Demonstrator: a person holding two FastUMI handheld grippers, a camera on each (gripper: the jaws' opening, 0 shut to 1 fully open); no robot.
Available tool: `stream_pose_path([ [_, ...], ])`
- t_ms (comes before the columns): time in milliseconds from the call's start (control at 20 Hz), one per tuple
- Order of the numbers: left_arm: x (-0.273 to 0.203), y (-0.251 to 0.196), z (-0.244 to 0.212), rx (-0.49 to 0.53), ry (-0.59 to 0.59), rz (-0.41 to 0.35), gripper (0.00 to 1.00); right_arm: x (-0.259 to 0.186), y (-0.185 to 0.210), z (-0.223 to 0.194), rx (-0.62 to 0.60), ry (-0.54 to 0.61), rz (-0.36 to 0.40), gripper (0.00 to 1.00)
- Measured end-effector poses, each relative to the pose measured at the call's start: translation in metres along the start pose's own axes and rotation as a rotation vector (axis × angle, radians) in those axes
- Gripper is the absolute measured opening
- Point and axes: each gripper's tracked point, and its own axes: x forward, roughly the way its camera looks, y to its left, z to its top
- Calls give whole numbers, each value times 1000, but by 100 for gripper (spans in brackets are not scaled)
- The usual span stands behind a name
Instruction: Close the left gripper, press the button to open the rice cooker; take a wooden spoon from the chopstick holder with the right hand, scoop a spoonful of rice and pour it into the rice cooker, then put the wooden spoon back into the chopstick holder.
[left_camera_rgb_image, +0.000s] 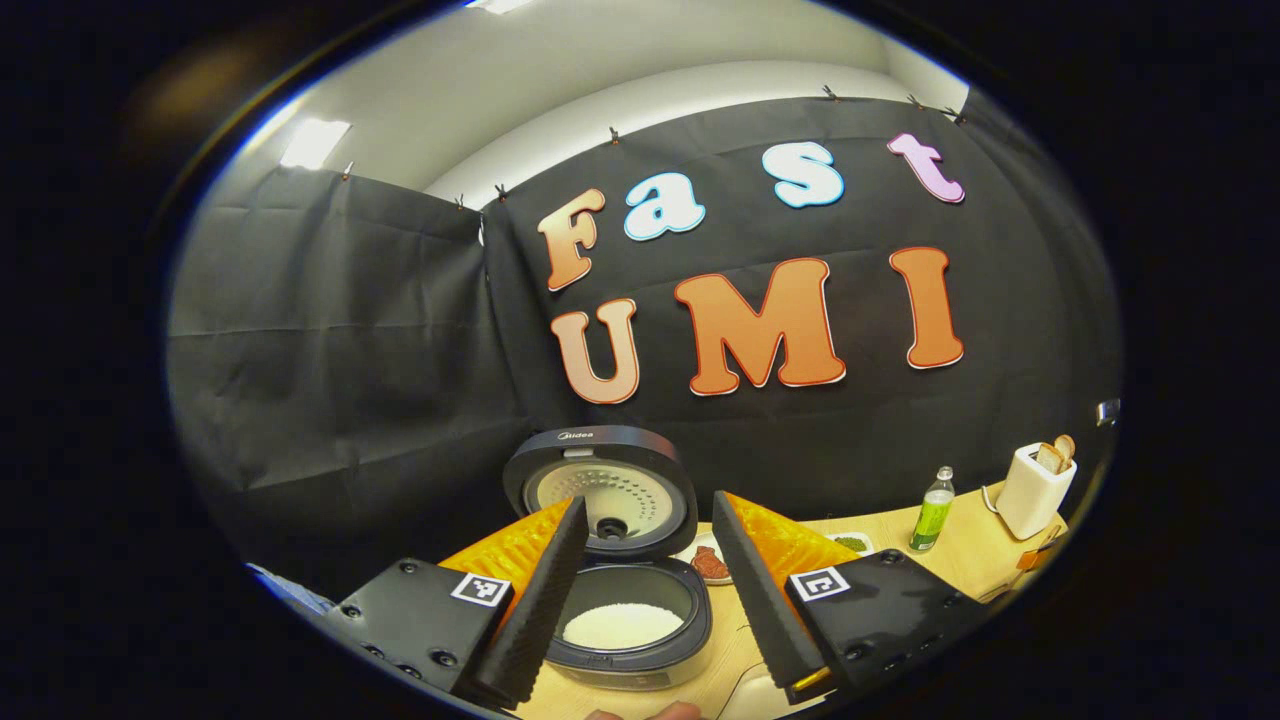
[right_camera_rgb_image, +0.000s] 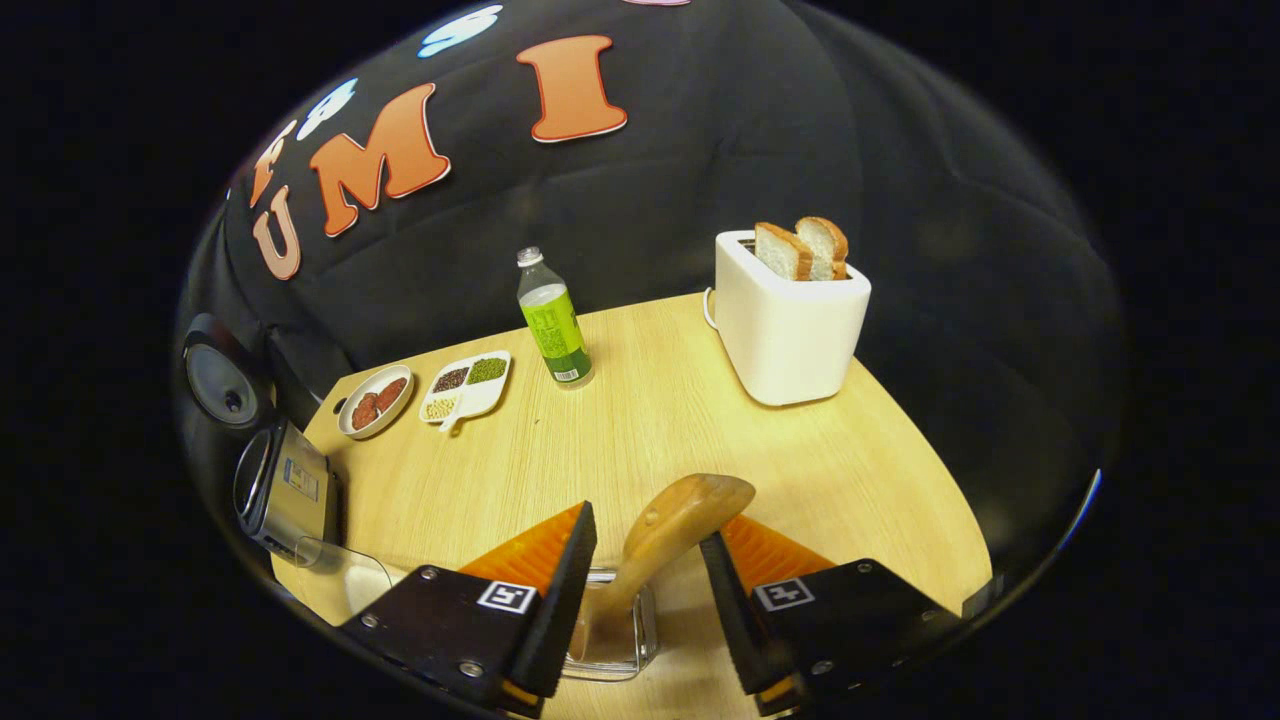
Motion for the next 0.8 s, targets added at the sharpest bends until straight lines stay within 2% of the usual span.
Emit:
stream_pose_path([
  [50,-1,2,-4,5,10,5,86,5,1,-4,10,15,5,54],
  [100,0,3,-6,10,16,11,80,7,4,-5,24,23,19,49],
  [150,-1,3,-7,11,23,16,93,9,6,-4,36,21,29,45],
  [250,-3,5,-9,3,30,22,93,14,6,-5,49,26,34,37],
  [300,-4,7,-9,0,31,25,86,16,6,-7,63,27,39,35],
  [350,-5,8,-10,-2,33,25,93,17,8,-7,83,33,44,27],
  [500,-4,11,-11,5,36,21,93,16,9,-10,159,54,45,22],
  [550,-3,11,-11,6,34,17,86,14,10,-8,175,44,50,19],
  [800,4,10,-12,5,29,-16,86,-9,15,-9,155,-12,59,18],
])
